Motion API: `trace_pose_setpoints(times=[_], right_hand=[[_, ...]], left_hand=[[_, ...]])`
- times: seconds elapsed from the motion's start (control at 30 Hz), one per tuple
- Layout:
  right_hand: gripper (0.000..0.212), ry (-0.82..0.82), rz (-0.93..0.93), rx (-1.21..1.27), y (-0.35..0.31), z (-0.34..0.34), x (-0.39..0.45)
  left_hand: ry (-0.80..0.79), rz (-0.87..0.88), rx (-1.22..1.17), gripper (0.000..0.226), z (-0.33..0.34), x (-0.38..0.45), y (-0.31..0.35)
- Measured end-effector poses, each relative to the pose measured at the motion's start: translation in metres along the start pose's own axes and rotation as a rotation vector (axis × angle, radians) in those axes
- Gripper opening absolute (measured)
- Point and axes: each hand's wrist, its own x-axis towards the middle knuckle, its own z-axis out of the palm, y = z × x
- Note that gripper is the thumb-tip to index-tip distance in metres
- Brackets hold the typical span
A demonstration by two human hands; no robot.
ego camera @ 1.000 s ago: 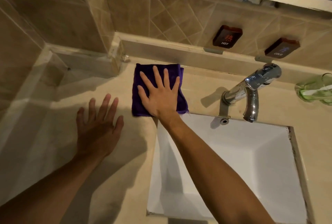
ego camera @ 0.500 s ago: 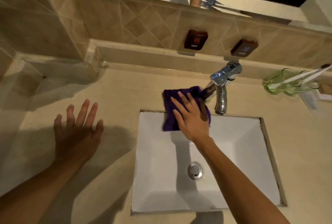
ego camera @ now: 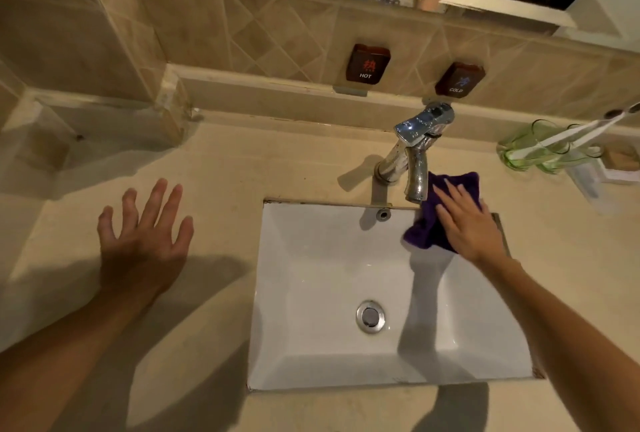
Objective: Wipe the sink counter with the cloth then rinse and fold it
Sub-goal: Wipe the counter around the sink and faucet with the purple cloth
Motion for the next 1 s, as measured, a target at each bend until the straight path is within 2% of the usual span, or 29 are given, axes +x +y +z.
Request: trace_pose_setpoints(times=[0.13, 0.23, 0.3, 0.4, 0.57, 0.67, 0.87, 1.0], right_hand=[[0.052, -0.126, 0.172, 0.118, 0.011, -0.020, 0.030], [0.053, -0.131, 0.235, 0.130, 0.005, -0.019, 0.034], [0.054, -0.093, 0.214, 0.137, 0.005, -0.016, 0.033], [0.057, -0.078, 0.169, 0.125, 0.011, -0.018, 0.039], [0.060, -0.032, 0.110, 0.085, 0.016, -0.023, 0.063], [0.060, 0.022, 0.066, 0.061, 0.023, -0.021, 0.069], [0.057, 0.033, -0.052, 0.031, 0.034, -0.025, 0.090], [0.055, 0.039, -0.070, 0.032, 0.037, -0.026, 0.103]], left_hand=[[-0.024, -0.039, -0.010, 0.065, 0.005, -0.001, -0.003], [-0.076, -0.072, -0.011, 0.065, 0.005, 0.006, -0.003], [-0.122, -0.088, 0.012, 0.068, 0.002, 0.005, 0.003], [-0.093, -0.094, -0.015, 0.064, -0.007, 0.004, 0.044], [-0.080, 0.109, -0.083, 0.062, -0.014, 0.030, 0.152], [-0.079, 0.179, -0.078, 0.060, -0.004, 0.052, 0.194], [-0.061, 0.178, 0.047, 0.057, 0.029, 0.082, 0.203], [0.096, 0.276, 0.075, 0.054, 0.036, 0.099, 0.204]])
